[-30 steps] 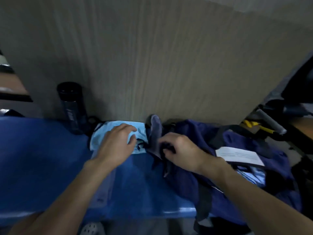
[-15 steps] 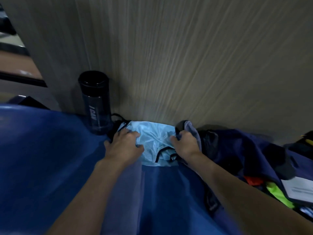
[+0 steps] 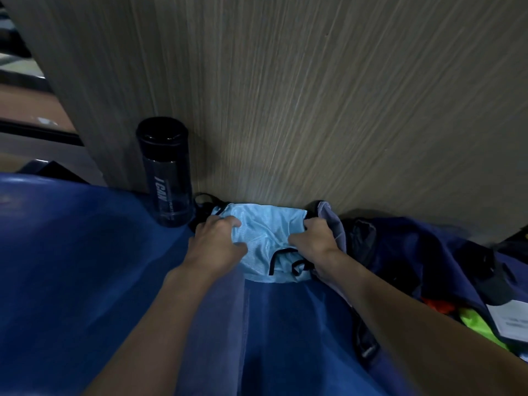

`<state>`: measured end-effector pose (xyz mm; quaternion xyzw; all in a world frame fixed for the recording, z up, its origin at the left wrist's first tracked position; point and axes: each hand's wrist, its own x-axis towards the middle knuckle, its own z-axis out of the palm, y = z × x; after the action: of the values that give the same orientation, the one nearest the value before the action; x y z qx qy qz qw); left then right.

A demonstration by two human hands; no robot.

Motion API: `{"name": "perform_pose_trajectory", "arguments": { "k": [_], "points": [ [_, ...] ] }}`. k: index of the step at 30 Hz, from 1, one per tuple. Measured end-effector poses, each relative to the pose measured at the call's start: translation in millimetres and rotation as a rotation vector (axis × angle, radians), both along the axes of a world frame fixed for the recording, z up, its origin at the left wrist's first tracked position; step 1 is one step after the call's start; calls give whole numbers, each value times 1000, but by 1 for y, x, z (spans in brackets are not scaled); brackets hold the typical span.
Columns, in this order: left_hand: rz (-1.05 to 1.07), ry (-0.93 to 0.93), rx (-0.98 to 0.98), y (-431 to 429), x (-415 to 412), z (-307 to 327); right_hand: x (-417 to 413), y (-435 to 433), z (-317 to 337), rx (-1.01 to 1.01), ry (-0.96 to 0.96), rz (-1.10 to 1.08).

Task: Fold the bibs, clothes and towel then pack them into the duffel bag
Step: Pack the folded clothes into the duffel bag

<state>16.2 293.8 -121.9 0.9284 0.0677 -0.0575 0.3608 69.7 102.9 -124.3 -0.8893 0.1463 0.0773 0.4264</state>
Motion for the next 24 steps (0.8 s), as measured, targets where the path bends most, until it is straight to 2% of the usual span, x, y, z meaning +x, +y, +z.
{"name": "perform_pose_trajectory", "arguments": {
  "k": [4,9,14,20,22,24],
  "points": [
    [-8,-28,-88,-2,1,0,-3,-9,14,-6,-94,68],
    [-35,-21,-103,-2,0,0,-5,-15,19,-10,57,161],
    [-40,-34,-147,-5,0,1,-6,-7,39,-104,-89,132],
    [85,-28,-423,-10,7,9,-14,31,73,-198,-170,351],
    [140,-7,-526,-8,9,13,-19,46,75,-112,-166,452],
    [184,-1,-605,-5,9,17,-25,56,73,44,-68,542]
  ]
}}
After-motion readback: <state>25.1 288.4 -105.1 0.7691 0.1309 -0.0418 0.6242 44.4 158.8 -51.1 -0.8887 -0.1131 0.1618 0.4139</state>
